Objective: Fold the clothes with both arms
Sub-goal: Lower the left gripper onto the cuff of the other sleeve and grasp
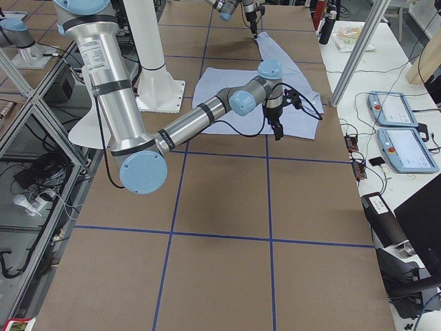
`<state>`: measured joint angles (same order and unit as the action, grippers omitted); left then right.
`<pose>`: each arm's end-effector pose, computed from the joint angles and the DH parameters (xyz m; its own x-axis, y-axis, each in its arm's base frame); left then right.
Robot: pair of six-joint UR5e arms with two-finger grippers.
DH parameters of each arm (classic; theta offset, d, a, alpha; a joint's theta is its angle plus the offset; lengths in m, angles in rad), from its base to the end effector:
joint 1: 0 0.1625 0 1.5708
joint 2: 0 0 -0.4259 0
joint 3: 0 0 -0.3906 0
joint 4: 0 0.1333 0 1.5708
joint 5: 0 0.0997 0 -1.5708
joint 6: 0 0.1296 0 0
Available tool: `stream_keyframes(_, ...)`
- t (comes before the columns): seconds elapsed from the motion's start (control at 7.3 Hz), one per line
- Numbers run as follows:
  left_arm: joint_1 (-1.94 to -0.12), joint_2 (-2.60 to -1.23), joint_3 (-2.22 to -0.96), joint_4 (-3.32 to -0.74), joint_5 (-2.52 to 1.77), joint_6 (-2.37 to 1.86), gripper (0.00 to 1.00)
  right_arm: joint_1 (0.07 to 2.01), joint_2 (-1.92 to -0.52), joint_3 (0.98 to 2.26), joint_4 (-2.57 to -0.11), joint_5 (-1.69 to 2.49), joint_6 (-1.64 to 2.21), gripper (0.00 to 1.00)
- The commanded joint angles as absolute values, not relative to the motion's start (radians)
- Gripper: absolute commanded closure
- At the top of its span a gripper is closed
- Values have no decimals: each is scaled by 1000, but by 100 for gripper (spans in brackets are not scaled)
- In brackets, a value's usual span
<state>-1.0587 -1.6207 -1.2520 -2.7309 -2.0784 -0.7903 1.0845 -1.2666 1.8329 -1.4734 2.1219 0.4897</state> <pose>0.2075 -0.5126 0.6853 0.6245 0.1439 -0.7676 0.1930 0.9240 0.3302 -0.2243 -0.5643 0.3848 0.7048 -0.2755 0.6537 0.0415 0.9360 0.3496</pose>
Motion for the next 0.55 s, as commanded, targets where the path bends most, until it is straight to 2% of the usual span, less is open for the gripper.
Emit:
stream_keyframes(0.0,-1061,-1614,-1293,-2718,-2130,-782,100,1085,-1264,1835,-1471,2123,498,0)
stream_keyframes(0.41,-1081,-1637,-1364,-2645,-2188,-772,100,1085,-1264,1835,-1470,2123,512,0)
